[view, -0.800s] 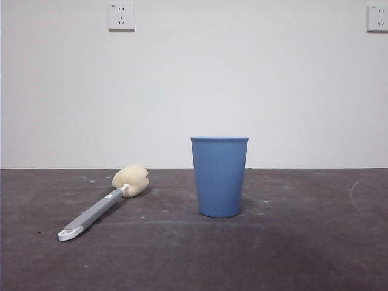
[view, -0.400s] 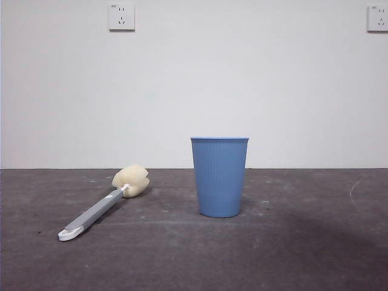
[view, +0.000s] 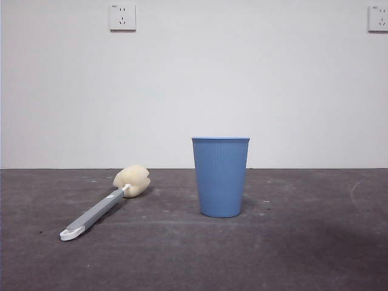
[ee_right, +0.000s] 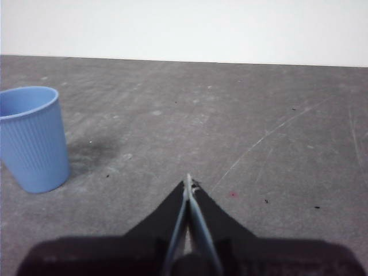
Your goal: Pick up the cup brush,pick up the cup,insert the brush into the cup,clean the cup,put the cup brush back,put the cup back to the fixed position on the table
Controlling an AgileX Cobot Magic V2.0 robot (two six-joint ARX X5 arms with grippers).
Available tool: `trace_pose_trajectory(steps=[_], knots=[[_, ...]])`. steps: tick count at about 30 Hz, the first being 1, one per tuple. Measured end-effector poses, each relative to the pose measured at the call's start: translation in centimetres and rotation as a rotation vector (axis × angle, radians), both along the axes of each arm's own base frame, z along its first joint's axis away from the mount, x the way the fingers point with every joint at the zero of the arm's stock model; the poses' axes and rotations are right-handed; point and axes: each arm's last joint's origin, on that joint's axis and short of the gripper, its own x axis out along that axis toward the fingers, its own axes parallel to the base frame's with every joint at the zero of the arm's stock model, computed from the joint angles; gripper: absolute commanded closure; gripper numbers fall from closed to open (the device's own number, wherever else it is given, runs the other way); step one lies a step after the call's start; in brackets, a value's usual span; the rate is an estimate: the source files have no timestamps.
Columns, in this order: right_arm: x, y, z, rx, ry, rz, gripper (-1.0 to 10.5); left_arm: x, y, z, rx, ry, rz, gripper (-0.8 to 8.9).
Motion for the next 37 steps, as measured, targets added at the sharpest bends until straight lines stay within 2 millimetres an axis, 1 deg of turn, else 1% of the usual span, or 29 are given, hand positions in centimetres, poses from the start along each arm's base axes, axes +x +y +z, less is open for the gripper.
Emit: trace_pose_trajectory(steps=[6, 37], knots=[[0.01, -0.07, 0.01, -0.014, -0.002, -0.023, 9.5, 0.00, 0.00, 0.00, 0.000, 0.000, 0.000, 8.17], [0.02, -0.07, 0.00, 0.000, 0.001, -0.025, 9.5, 0.00, 0.00, 0.00, 0.000, 0.000, 0.000, 8.17]])
